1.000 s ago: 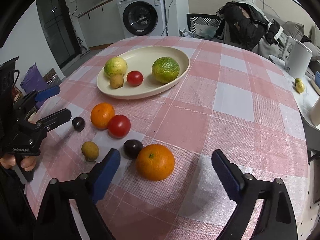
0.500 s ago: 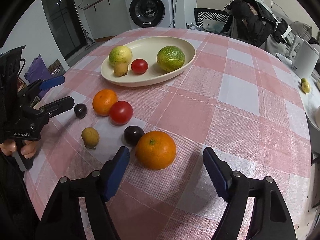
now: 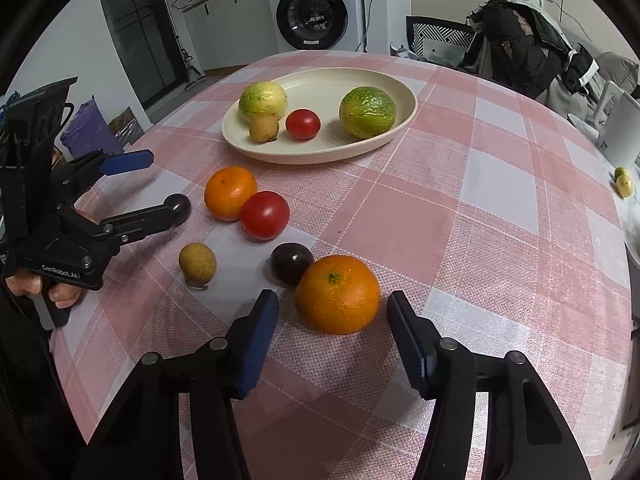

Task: Organize fruits
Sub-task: 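Grasp the dark purple plum with the left tool while the right tool grasps an orange mandarin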

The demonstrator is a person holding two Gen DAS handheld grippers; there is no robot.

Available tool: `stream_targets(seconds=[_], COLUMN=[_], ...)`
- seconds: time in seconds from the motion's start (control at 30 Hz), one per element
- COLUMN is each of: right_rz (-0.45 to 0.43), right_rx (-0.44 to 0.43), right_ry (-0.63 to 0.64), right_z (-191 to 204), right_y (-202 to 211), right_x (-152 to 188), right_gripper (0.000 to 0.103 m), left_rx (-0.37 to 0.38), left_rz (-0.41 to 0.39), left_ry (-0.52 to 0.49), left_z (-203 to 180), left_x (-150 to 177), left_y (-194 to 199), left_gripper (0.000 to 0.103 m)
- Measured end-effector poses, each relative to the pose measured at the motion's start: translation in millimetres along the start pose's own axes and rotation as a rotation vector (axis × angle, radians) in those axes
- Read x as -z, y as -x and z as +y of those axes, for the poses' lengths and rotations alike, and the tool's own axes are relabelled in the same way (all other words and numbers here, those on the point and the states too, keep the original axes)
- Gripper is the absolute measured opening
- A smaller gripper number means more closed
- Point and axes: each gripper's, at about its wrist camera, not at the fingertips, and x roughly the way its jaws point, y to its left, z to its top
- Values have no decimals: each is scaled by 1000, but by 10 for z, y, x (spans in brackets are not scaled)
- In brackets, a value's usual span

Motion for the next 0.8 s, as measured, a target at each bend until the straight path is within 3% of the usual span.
stream_targets(seconds=[0.2, 0.33, 0.67, 0.8], right_rz=[-3, -11, -56, -91], right_rx=[-2, 1, -6, -11], right_ry=[7, 6, 11, 5], right_z=[10, -13, -34, -31], right_y=[9, 19, 123, 188], right_x=[17, 21, 16, -14], right_gripper=[53, 42, 40, 40], left_rx=[1, 2, 3, 16], left_rz=[23, 32, 46, 62], left_ry=[-14, -16, -20, -33], left_z=[-23, -30, -24, -19], left_x=[13, 18, 8, 27], left_y=[-59, -87, -129, -138], left_gripper=[102, 102, 102, 94])
